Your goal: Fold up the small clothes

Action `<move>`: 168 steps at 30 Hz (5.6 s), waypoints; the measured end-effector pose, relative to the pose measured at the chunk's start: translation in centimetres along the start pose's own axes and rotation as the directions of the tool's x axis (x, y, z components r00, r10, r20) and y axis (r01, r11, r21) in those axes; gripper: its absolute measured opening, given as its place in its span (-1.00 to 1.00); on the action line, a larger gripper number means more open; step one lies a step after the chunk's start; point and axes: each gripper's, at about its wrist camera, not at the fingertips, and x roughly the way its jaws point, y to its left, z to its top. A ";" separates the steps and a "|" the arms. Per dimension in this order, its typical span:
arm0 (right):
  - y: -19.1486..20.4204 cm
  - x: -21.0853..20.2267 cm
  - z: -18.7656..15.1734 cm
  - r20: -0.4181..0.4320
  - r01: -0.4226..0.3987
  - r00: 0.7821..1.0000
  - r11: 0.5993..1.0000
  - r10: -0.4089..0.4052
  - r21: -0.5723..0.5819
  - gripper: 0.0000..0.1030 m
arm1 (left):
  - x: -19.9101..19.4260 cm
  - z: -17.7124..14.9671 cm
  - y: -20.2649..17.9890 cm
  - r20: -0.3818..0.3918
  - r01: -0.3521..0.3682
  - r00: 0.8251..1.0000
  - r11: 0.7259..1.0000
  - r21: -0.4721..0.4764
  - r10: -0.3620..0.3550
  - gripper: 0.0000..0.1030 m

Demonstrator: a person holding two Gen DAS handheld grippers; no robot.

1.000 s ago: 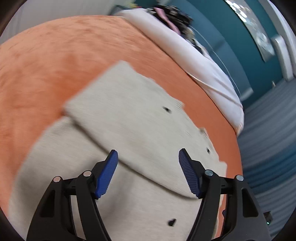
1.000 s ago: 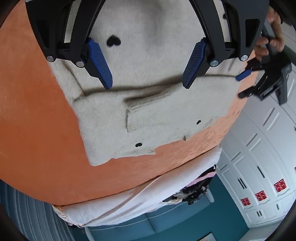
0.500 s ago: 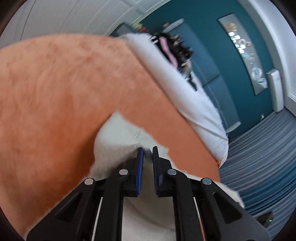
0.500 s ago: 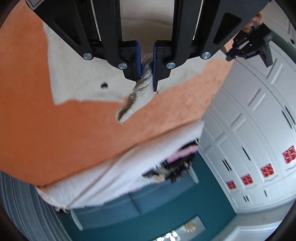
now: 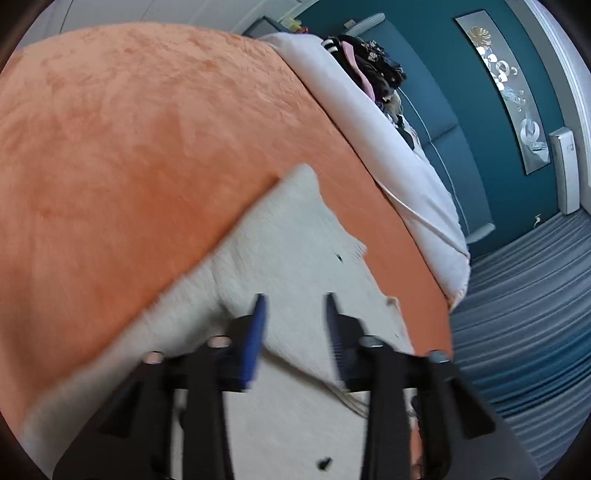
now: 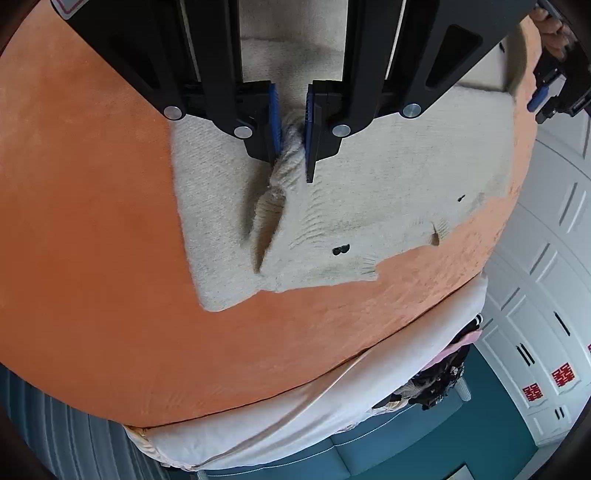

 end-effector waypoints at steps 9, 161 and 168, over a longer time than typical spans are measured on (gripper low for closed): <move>3.2 -6.0 3.0 0.139 -0.179 0.973 0.983 0.184 -0.047 -0.81 | 3.7 2.6 -0.6 0.015 -0.072 0.997 0.997 -0.025 0.073 -0.85; -12.5 -31.3 -23.4 -0.106 -0.002 0.994 0.985 0.021 0.174 -0.75 | -21.5 -13.1 8.1 -0.163 -0.369 0.891 0.885 0.284 0.424 -0.83; -13.8 -30.7 -25.8 -0.155 0.147 0.980 0.980 -0.125 0.137 -0.50 | -21.5 -15.8 9.7 -0.146 -0.445 0.848 0.834 0.325 0.510 -0.71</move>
